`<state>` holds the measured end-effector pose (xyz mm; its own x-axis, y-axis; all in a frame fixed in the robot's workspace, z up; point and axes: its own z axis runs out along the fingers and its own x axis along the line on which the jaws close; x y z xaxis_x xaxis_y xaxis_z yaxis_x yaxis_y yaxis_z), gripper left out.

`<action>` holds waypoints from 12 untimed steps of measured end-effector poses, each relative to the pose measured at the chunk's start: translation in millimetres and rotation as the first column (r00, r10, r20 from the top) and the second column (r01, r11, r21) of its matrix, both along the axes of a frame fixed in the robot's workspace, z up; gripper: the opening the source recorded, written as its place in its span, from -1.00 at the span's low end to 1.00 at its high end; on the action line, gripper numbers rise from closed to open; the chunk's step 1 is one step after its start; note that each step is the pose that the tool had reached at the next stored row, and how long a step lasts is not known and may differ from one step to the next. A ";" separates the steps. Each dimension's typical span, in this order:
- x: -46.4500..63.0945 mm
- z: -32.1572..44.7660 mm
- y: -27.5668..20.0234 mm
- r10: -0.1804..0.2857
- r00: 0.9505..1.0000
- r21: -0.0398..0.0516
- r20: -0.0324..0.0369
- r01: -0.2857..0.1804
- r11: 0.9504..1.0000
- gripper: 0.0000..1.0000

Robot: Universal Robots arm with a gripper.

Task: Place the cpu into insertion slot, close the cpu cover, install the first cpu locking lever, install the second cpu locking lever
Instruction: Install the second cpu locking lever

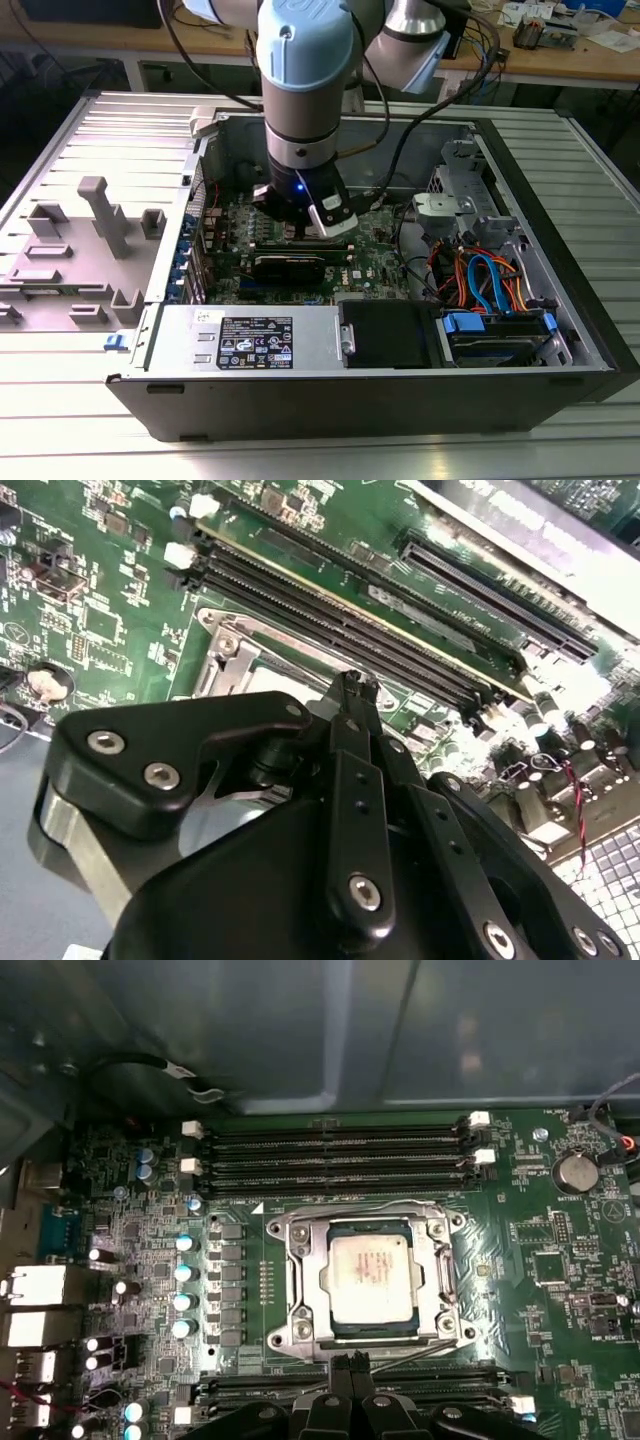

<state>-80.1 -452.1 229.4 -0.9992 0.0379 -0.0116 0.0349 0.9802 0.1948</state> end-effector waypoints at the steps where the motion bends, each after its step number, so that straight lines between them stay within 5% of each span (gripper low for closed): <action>1: -1.7 0.0 -0.1 0.000 1.000 0.000 0.000 0.000 1.000 -0.79; 12: -13.0 -8.3 -1.5 0.002 1.000 0.000 0.000 -0.002 1.000 -0.79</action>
<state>-93.1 -453.6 221.1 -0.9993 0.0356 -0.0114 0.0327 0.9803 0.1947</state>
